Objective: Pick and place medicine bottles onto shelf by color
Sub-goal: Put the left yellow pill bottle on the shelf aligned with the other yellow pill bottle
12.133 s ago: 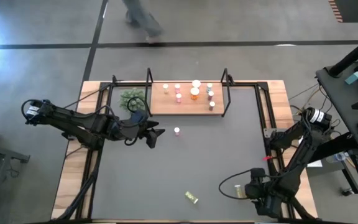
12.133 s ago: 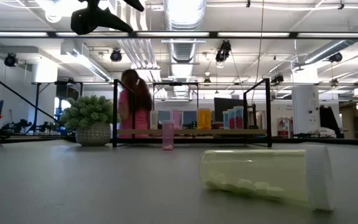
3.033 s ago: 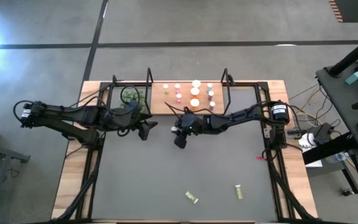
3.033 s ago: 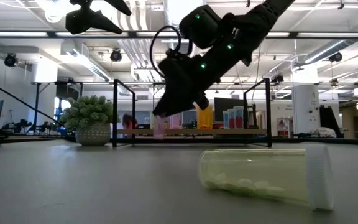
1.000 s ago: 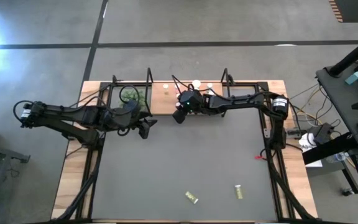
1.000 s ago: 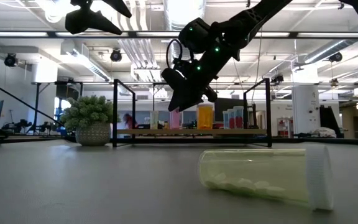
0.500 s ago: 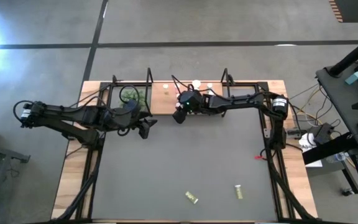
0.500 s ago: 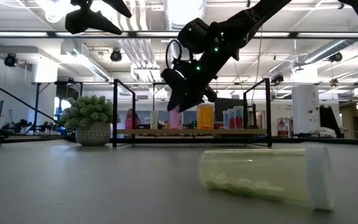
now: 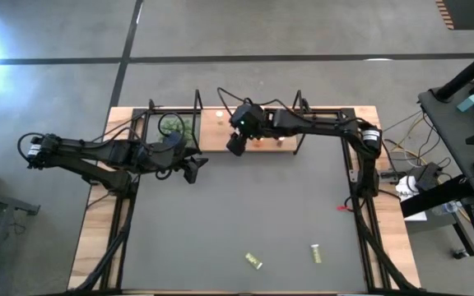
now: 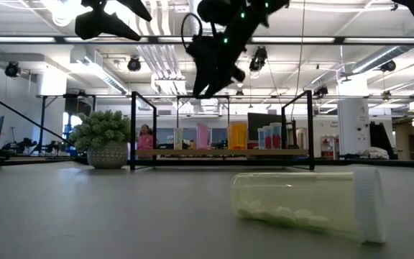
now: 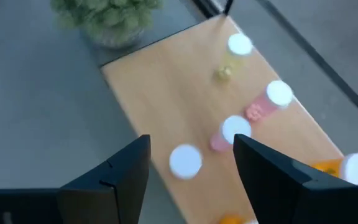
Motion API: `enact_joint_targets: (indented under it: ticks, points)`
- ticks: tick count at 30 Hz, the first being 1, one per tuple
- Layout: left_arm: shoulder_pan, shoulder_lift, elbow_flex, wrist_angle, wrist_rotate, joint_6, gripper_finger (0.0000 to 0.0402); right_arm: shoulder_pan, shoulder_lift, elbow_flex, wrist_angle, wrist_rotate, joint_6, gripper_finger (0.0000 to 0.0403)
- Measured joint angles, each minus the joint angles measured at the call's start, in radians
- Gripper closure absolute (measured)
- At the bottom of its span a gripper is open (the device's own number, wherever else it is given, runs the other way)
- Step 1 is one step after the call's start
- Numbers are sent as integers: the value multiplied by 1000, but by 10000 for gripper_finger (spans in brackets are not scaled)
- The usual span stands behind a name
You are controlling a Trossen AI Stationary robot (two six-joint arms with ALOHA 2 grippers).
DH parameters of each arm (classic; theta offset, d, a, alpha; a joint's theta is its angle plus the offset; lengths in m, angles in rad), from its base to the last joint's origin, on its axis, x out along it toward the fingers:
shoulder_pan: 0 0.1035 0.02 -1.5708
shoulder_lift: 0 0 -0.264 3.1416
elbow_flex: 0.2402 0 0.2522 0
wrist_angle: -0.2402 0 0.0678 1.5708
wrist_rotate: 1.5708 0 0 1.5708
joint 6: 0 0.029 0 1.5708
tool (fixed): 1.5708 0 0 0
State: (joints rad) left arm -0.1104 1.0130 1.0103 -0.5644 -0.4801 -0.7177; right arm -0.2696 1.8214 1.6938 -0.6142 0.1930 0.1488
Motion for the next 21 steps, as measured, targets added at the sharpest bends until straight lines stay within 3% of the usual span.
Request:
enact_joint_targets:
  ticks: [5,9,14,21]
  points:
    - [-1,0,-1,0,3,0,171,34,-2,114,-255,-95,-4,183]
    - [-1,0,-3,-4,12,0,171,83,-2,169,-430,-112,-1,183]
    - [-3,0,-3,-5,17,-1,171,163,-8,180,-483,-114,42,184]
    - [-11,0,-3,-19,77,-1,171,323,-81,87,-530,-114,155,187]
